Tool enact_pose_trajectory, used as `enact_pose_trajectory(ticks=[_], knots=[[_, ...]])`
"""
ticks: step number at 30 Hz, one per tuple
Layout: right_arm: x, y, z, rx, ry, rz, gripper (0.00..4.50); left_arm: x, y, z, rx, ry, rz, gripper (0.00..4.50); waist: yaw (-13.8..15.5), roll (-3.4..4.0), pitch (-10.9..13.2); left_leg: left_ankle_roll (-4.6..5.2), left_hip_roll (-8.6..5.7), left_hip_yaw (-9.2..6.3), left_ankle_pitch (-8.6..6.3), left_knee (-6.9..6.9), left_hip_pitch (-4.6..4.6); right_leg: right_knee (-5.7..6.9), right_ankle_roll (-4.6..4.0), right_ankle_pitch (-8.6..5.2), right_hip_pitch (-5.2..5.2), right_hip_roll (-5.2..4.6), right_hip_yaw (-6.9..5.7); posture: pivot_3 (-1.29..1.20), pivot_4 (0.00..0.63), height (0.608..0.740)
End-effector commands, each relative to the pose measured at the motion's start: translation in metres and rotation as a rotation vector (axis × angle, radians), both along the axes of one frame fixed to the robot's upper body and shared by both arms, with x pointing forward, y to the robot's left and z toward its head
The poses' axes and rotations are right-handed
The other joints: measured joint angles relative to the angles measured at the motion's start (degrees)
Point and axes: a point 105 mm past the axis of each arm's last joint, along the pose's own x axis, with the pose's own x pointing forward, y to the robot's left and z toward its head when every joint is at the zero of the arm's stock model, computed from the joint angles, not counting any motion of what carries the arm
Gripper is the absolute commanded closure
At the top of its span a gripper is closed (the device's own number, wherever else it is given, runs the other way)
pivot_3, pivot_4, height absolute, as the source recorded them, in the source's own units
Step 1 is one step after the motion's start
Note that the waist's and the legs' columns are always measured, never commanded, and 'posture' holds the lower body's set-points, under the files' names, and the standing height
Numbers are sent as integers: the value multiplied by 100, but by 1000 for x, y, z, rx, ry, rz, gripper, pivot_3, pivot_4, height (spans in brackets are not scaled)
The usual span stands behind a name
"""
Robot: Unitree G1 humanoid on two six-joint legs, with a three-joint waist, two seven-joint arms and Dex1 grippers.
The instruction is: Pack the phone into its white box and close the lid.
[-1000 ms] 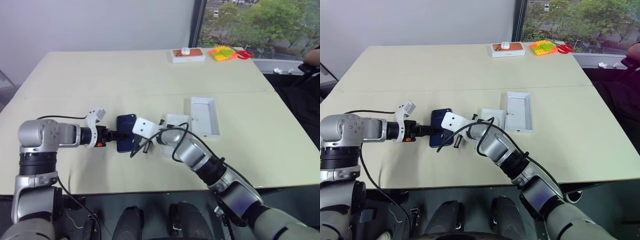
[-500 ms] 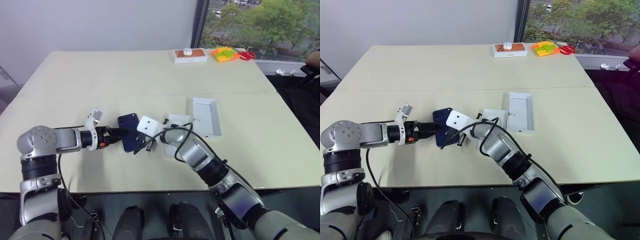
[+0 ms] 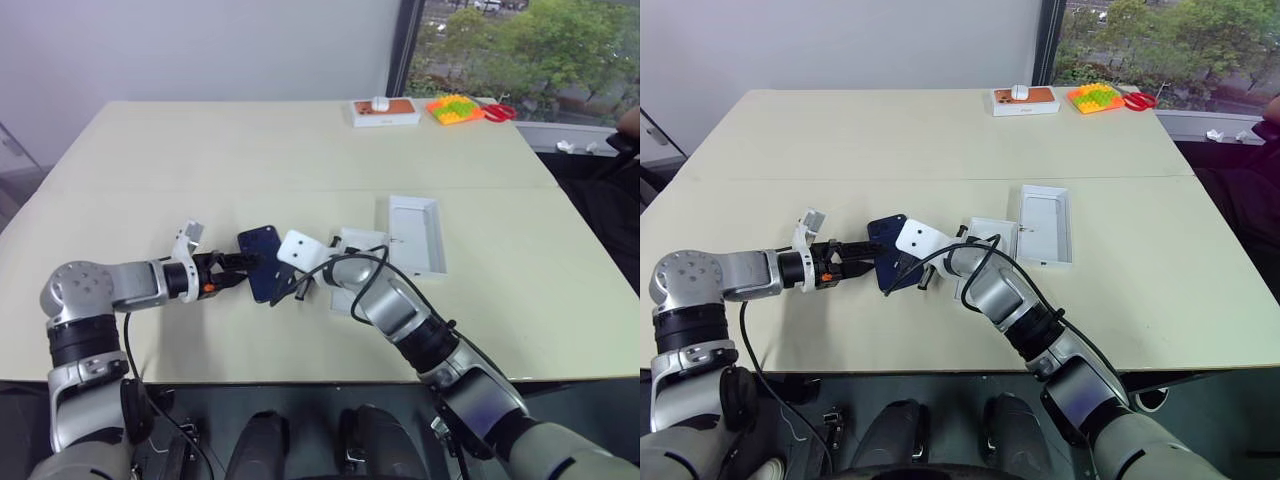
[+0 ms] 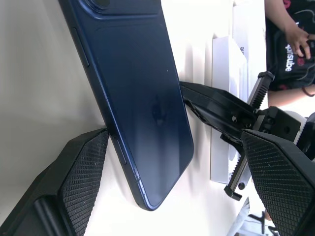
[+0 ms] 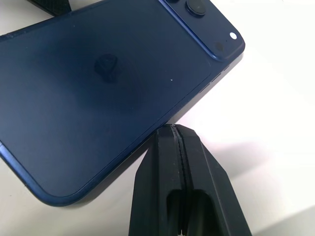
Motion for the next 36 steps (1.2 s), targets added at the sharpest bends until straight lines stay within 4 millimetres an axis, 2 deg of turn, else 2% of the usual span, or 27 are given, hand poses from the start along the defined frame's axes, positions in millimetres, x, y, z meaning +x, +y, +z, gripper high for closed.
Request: enact_pose_trajectory(ticks=[1,11,17,24,29,33,36], knots=[[-23,32,-1,42,32,127,4500,-9,-37,1,-67,5,-147,45,2,0,0,0,0,0,0,0,-1,0,0,0,-1,0,0,0,150,740],[-24,34,0,42,29,142,4500,6,-27,-15,46,23,-22,45,10,2,-1,0,-1,-4,0,0,9,-2,-1,-1,10,0,-4,0,150,740],[-29,40,-5,26,68,178,4500,0,-35,-2,-3,-22,-83,45,-50,-2,5,-3,6,-6,-1,-15,53,-15,-1,-3,46,6,-5,0,150,740],[-29,45,-7,27,73,184,4500,-1,-36,-7,9,-9,-79,45,-132,-6,4,-12,5,0,4,-104,61,-69,13,-5,44,9,-1,0,150,740],[-27,40,-7,25,70,163,4500,2,-22,-6,44,-6,-32,45,-139,-6,5,-18,5,0,5,-103,61,-78,14,-5,46,4,-2,0,150,740],[-25,35,-6,24,63,150,4500,6,-2,-1,72,-10,27,45,-147,-7,7,-17,6,0,5,-108,58,-82,15,-5,42,6,-2,0,150,740],[-24,33,-5,27,60,143,4500,6,1,0,82,-8,29,45,-160,-7,8,-17,7,1,5,-115,56,-82,15,-5,35,10,-2,0,150,740]])
